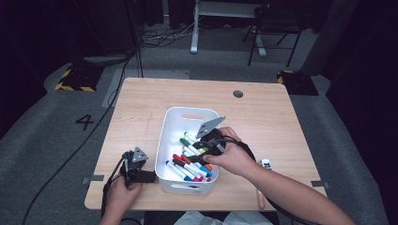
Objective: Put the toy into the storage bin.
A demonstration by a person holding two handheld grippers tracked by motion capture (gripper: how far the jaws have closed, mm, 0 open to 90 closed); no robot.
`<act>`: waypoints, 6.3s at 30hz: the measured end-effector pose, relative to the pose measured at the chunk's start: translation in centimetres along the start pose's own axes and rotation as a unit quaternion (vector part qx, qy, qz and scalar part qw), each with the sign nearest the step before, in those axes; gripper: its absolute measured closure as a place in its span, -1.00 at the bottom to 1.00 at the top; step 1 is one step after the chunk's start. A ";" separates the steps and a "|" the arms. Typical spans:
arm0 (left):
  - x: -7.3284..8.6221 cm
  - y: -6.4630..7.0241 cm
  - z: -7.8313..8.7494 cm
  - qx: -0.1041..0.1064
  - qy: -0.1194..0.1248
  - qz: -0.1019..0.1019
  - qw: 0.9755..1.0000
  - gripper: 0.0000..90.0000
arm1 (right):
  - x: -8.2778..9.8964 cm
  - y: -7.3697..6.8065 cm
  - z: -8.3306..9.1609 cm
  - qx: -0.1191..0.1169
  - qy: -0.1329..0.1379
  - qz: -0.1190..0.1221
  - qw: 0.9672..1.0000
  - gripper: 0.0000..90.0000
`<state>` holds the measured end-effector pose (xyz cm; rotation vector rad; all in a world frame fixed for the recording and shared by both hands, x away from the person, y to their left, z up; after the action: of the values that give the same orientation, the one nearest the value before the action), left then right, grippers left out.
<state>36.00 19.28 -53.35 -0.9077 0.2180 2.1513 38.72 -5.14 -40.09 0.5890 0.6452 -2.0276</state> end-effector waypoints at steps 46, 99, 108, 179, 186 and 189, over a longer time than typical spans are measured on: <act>-0.1 0.0 -0.1 0.002 -0.003 0.005 1.000 -0.68 | 18.8 6.0 8.2 0.144 -0.025 -0.134 0.980 0.12; 0.1 0.2 0.1 -0.004 0.000 0.009 1.000 -0.68 | 16.0 5.1 9.2 0.099 0.003 -0.124 0.987 0.70; 0.1 0.2 0.1 -0.004 0.000 0.009 1.000 -0.68 | 13.0 4.5 9.9 0.082 0.029 -0.108 0.990 0.70; -0.1 0.3 0.0 -0.021 -0.001 0.027 0.999 -0.66 | -3.3 4.1 2.5 0.028 0.047 -0.033 0.998 0.71; -0.1 0.3 0.0 -0.020 -0.002 0.028 0.999 -0.66 | -2.8 4.5 1.4 0.040 0.027 -0.027 0.998 0.70; -0.1 0.3 0.0 -0.021 -0.001 0.027 0.999 -0.66 | -2.5 4.5 0.9 0.045 0.018 -0.022 0.999 0.71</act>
<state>35.83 19.06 -53.34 -0.9326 0.1975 2.2139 43.69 -6.21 -38.82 0.6719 0.5958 -2.1004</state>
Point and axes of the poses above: each handheld gripper's, and its own axes: z roughly backward along the jaws, x roughly out of its underside, y roughly to its right, the point moved 4 cm from there along -z, roughly forward along the jaws, and after that the axes turned 13 degrees about -z, right-handed, at the moved point
